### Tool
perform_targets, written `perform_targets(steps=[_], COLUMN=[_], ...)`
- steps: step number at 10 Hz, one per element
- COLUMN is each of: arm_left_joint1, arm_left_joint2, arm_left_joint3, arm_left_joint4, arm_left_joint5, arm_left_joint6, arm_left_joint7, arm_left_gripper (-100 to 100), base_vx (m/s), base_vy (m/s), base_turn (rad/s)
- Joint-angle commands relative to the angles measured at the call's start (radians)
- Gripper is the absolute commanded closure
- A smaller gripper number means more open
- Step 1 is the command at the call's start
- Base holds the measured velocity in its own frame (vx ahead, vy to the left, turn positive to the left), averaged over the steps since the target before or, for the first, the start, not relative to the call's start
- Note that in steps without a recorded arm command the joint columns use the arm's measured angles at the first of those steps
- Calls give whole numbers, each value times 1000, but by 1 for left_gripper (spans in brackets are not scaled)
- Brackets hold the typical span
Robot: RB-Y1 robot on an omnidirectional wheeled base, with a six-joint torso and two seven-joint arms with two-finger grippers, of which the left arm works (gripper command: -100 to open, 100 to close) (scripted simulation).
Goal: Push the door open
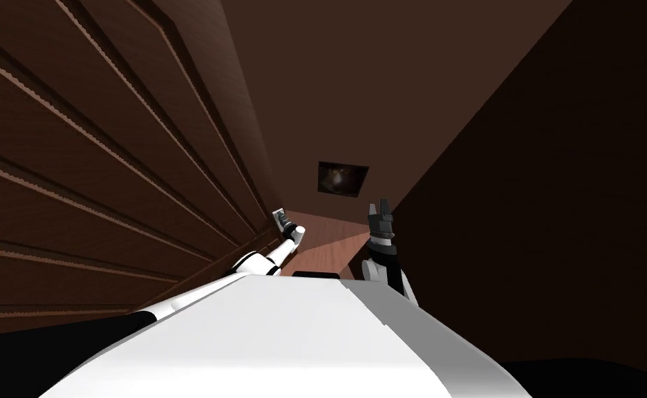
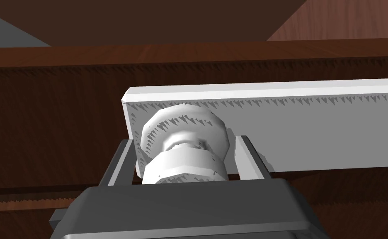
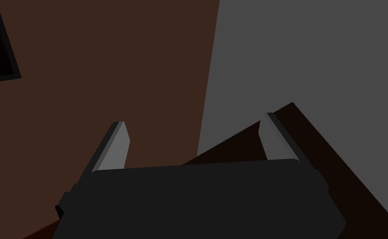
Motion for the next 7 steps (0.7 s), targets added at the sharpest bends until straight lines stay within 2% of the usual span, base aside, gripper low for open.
perform_targets(steps=[1,5,6,7], arm_left_joint1=[1,1,4,5], arm_left_joint2=[0,0,23,27], arm_left_joint3=[0,0,9,11], arm_left_joint4=[1,1,0,0], arm_left_joint5=[1,1,23,27], arm_left_joint6=[0,0,-15,-19], arm_left_joint7=[0,0,-5,-6], arm_left_gripper=[100,100,100,100], base_vx=[-36,-11,116,184], base_vy=[-27,-7,54,56], base_turn=[-7,-3,5,18])
